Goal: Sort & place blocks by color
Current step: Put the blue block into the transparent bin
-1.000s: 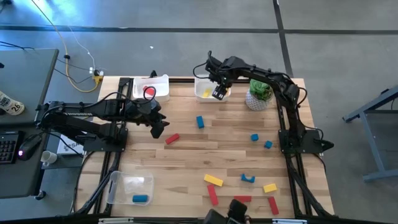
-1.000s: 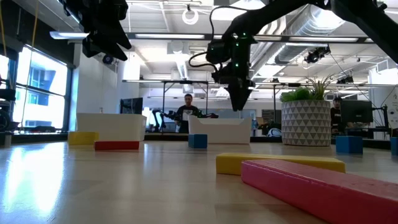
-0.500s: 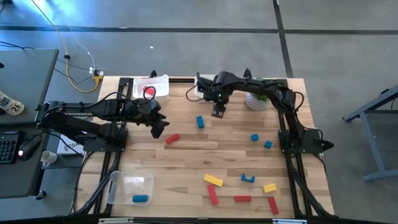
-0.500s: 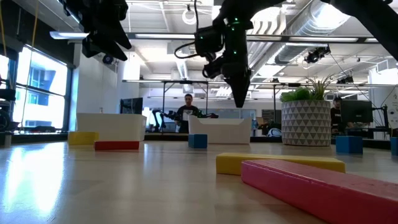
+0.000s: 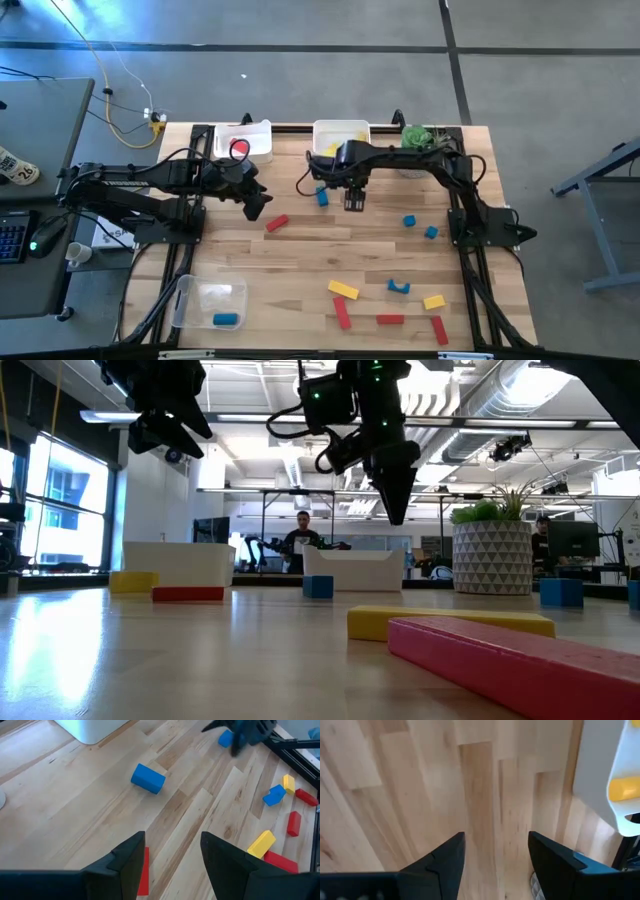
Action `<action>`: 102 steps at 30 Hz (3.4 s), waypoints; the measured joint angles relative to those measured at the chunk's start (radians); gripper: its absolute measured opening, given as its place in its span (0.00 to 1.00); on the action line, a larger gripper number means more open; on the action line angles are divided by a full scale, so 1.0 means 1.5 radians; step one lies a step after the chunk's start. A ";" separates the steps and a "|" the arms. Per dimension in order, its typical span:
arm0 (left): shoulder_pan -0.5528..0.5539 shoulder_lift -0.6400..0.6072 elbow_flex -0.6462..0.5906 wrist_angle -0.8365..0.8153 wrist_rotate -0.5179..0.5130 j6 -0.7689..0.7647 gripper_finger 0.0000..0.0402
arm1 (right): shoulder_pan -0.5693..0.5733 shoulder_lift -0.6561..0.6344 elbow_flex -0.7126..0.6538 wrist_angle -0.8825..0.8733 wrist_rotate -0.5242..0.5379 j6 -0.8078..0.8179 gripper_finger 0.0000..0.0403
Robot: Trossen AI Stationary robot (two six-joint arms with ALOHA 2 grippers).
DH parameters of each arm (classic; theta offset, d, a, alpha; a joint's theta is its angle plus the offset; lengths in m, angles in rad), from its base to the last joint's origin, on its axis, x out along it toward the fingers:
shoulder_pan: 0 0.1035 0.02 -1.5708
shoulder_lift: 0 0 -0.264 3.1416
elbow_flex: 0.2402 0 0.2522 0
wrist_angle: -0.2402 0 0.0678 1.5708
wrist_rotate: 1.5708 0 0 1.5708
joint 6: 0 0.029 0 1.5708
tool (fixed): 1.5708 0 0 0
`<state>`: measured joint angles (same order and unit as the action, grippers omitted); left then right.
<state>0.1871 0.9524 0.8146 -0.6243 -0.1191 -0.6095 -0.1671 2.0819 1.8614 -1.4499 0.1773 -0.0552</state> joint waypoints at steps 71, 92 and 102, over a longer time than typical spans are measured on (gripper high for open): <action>-0.121 0.058 0.000 0.160 -0.103 0.077 0.45 | 0.111 -0.572 -0.767 0.337 -0.057 0.835 0.51; -0.121 0.058 0.000 0.160 -0.103 0.077 0.45 | 0.111 -0.542 -0.773 0.358 -0.033 0.872 0.51; -0.121 0.058 0.000 0.159 -0.103 0.078 0.45 | 0.111 -0.454 -0.773 0.367 -0.042 0.865 0.51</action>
<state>0.0059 1.0401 0.8150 -0.3855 -0.2737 -0.4931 -0.0003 1.4011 0.7013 -0.8992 0.1143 1.2418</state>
